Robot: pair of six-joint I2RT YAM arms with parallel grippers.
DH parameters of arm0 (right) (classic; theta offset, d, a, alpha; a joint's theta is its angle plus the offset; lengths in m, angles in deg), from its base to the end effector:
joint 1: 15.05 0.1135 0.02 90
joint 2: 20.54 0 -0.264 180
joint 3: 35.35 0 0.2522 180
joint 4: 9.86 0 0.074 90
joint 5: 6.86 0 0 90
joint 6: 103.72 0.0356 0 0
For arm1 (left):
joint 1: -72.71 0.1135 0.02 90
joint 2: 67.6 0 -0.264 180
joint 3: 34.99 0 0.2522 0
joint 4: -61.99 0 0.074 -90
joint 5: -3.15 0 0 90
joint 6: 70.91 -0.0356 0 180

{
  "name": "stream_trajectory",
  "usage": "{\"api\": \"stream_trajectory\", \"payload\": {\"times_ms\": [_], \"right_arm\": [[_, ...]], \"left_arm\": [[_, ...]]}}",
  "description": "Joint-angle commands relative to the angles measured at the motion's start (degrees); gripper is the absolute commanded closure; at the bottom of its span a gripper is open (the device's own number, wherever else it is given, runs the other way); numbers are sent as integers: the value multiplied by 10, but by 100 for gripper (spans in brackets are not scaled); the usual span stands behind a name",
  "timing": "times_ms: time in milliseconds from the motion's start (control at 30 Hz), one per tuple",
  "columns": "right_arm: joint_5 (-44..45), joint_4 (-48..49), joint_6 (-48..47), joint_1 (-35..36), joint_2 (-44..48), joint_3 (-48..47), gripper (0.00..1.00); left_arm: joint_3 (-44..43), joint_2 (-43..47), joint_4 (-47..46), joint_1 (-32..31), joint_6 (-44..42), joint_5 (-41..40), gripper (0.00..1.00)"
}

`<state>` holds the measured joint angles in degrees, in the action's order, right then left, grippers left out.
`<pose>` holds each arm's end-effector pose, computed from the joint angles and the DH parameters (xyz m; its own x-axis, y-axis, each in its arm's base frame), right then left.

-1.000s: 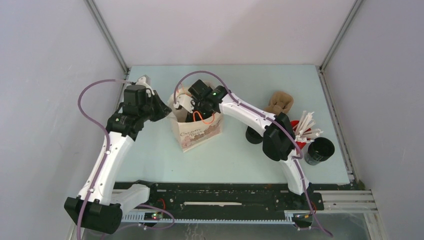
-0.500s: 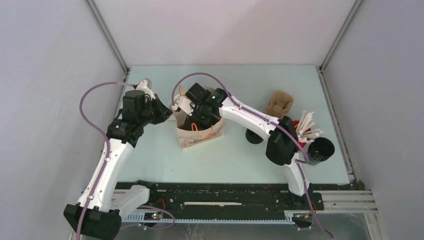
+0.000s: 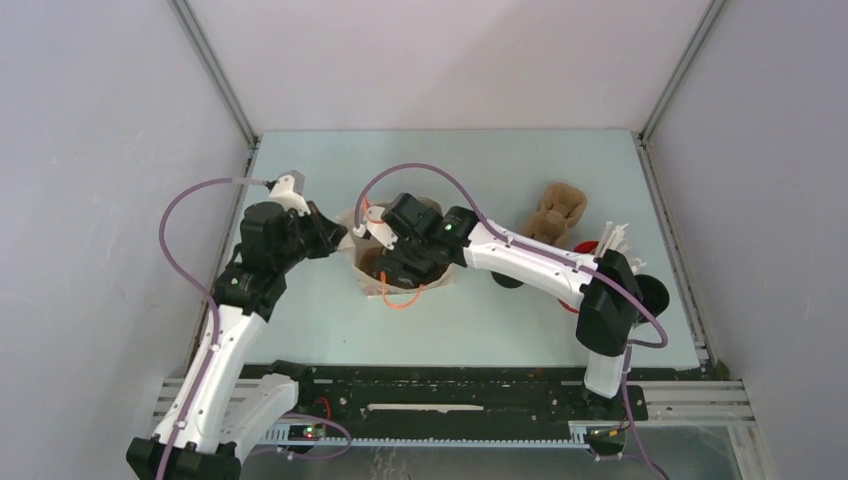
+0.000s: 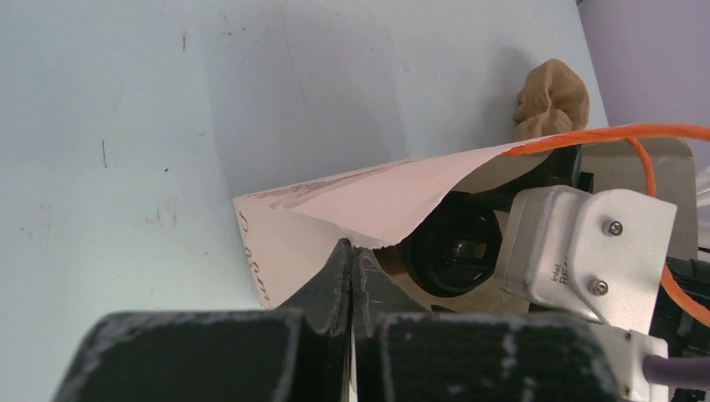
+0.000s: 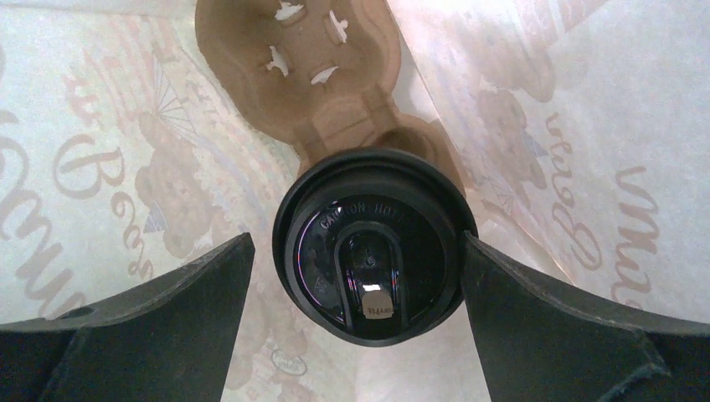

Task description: Pack the takeout coffee

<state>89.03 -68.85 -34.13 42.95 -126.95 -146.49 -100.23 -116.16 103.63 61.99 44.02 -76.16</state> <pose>0.2203 0.3456 0.2987 -0.1200 -0.8467 -0.5184 -0.9108 0.3016 -0.2818 0.1812 -0.0410 0.3378 -0.5227 -0.3226 -0.7891 0.1408 0.8803 -0.4531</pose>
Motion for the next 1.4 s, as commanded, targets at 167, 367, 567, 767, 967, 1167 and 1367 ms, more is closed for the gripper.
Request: {"api": "stream_trajectory", "payload": {"times_ms": [167, 367, 567, 767, 967, 1167, 1367], "right_arm": [[197, 205, 88, 84, 73, 128, 0], [329, 257, 79, 136, 57, 171, 1], [370, 267, 94, 152, 56, 193, 1], [359, 286, 100, 158, 94, 231, 2], [324, 271, 100, 162, 111, 243, 2], [313, 247, 167, 142, 136, 245, 3], [274, 275, 174, 155, 152, 246, 2]], "left_arm": [[108, 83, -79, -66, -47, -64, 100], [174, 149, -110, -132, -28, -154, 100], [210, 211, -108, -204, 2, -254, 100], [263, 256, -112, -216, 50, -270, 100], [261, 254, -110, -216, 60, -254, 100], [271, 262, -104, -216, 62, -270, 100], [276, 259, -109, -216, 70, -258, 100]]}}
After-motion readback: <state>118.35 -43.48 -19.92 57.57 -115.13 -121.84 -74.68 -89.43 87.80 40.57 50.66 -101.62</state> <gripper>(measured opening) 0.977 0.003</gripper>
